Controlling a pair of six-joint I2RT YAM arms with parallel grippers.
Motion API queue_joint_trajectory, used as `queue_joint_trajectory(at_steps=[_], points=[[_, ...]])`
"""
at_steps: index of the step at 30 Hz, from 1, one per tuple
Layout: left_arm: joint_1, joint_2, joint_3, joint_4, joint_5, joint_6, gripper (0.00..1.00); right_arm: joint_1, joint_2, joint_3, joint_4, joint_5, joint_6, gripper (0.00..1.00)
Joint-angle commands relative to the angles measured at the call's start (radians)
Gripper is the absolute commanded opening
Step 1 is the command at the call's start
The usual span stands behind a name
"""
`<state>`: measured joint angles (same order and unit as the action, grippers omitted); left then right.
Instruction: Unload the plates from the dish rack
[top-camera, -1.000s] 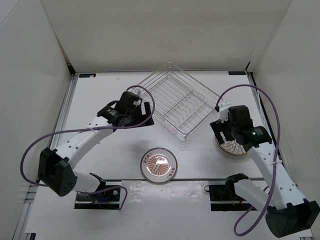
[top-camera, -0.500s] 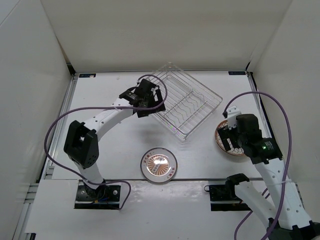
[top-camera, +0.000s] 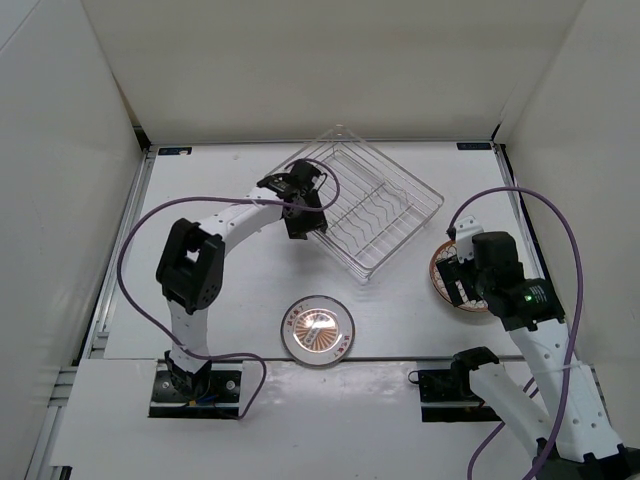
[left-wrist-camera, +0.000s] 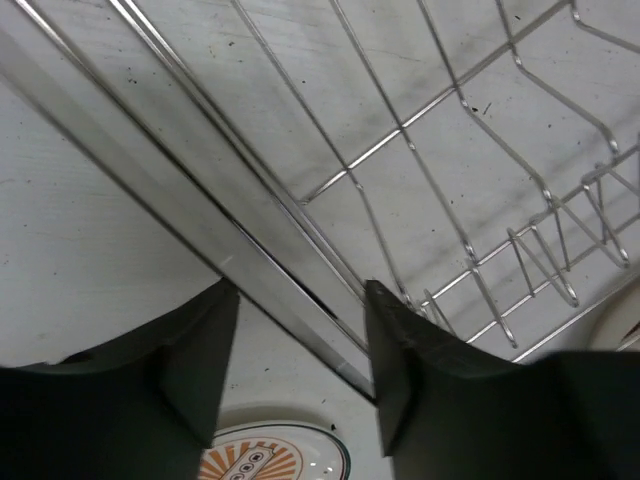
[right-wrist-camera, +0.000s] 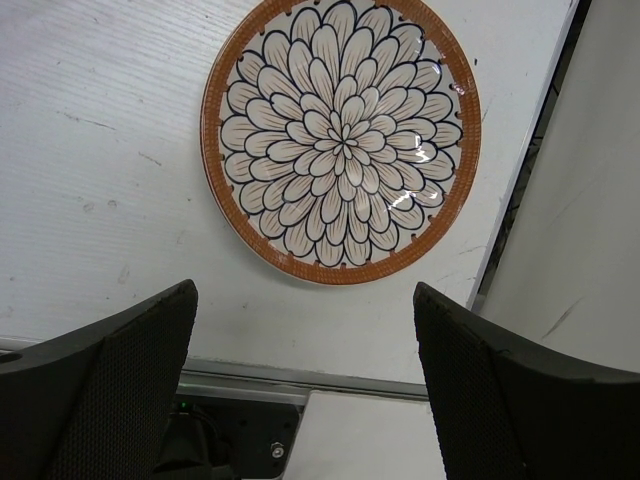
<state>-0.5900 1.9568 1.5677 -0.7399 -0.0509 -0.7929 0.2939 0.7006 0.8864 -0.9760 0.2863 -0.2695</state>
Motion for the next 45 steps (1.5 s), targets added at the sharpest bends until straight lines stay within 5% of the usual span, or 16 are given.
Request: queue_joint_trajectory(at_steps=[1, 6, 24, 28, 30, 31, 45], points=[[0.038, -0.019, 0.003, -0.069, 0.04, 0.058, 0.59, -0.004, -0.009, -0.004, 0.016, 0.01, 0.01, 0.9], [0.104, -0.025, 0.044, -0.134, 0.094, 0.109, 0.36, -0.006, -0.007, -0.013, 0.02, -0.006, 0.019, 0.9], [0.323, 0.056, 0.25, -0.361, 0.211, 0.25, 0.15, -0.006, -0.013, -0.01, -0.001, -0.073, 0.085, 0.9], [0.337, 0.074, 0.324, -0.42, 0.184, 0.276, 0.45, -0.007, -0.029, -0.01, 0.003, -0.09, 0.101, 0.9], [0.335, 0.07, 0.327, -0.421, 0.178, 0.276, 0.87, -0.004, -0.03, -0.012, 0.008, -0.082, 0.119, 0.9], [0.335, 0.06, 0.328, -0.423, 0.177, 0.281, 1.0, -0.006, -0.032, -0.014, 0.013, -0.081, 0.128, 0.9], [0.331, -0.205, 0.319, -0.428, 0.123, 0.386, 1.0, -0.007, -0.018, -0.009, 0.097, 0.004, 0.168, 0.9]])
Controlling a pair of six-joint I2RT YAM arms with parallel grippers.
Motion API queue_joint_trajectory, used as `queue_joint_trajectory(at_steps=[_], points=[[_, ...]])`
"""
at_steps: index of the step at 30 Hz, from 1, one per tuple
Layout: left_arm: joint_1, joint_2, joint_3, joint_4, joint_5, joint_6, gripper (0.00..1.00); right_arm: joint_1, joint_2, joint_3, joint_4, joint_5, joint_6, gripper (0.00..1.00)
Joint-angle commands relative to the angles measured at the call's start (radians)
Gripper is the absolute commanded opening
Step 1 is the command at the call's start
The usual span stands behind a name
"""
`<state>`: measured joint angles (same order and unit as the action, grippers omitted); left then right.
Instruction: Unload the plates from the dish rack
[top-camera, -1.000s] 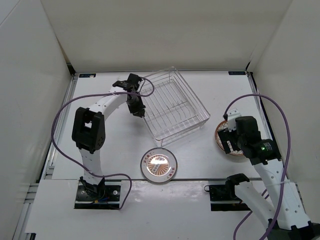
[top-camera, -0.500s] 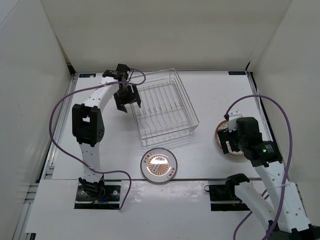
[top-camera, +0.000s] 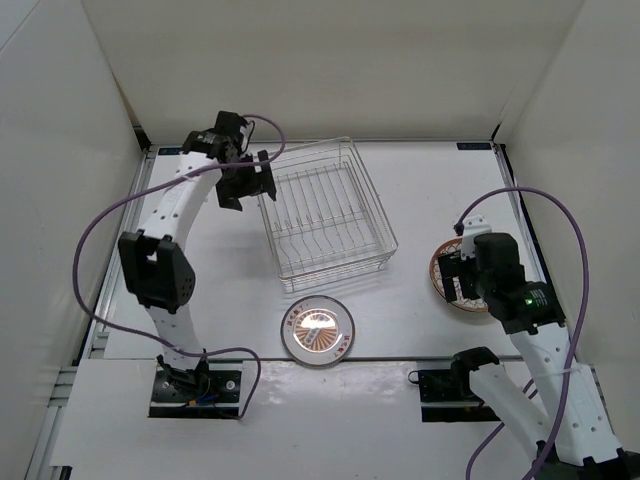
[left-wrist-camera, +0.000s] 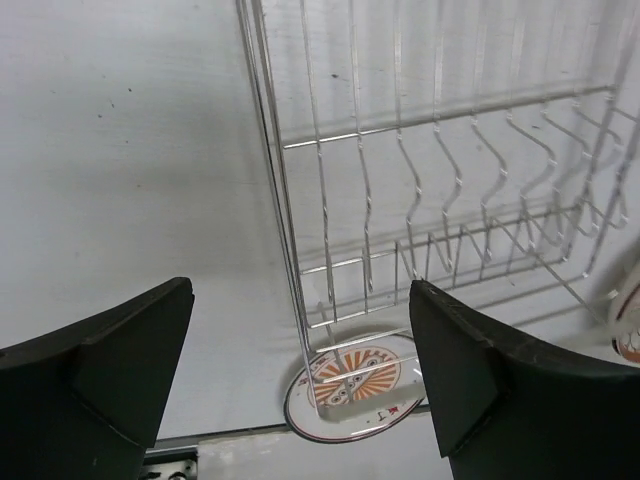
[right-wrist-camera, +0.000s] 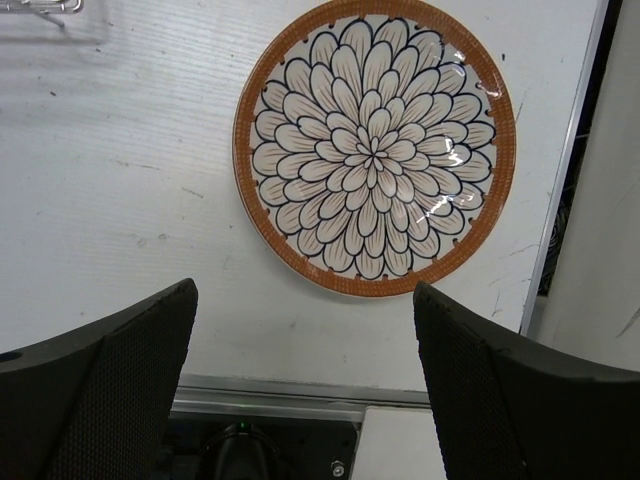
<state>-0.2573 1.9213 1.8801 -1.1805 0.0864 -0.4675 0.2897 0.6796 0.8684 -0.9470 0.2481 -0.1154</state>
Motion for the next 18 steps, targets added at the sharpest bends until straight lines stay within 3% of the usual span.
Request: queue_joint_trajectory(at_steps=[1, 3, 6, 8, 10, 11, 18], points=[[-0.002, -0.215, -0.019, 0.015, -0.011, 0.075, 1.0, -0.001, 0.008, 0.014, 0.071, 0.045, 0.013, 0.9], [-0.002, -0.318, -0.074, 0.021, -0.011, 0.147, 1.0, -0.003, 0.012, 0.018, 0.093, 0.059, 0.008, 0.9], [-0.002, -0.474, -0.294, 0.032, -0.034, 0.228, 1.0, -0.001, 0.024, 0.015, 0.119, 0.068, 0.006, 0.9], [0.0, -0.54, -0.485, 0.093, -0.04, 0.256, 1.0, 0.0, 0.025, 0.008, 0.157, 0.075, 0.006, 0.9], [-0.002, -0.695, -0.571, 0.136, -0.024, 0.28, 1.0, -0.003, 0.029, -0.003, 0.187, 0.085, 0.008, 0.9], [-0.002, -0.769, -0.692, 0.194, 0.002, 0.291, 1.0, 0.002, 0.031, -0.014, 0.2, 0.082, 0.008, 0.9], [-0.025, -1.168, -1.051, 0.372, 0.05, 0.42, 1.0, -0.003, 0.049, -0.045, 0.257, 0.06, 0.003, 0.9]])
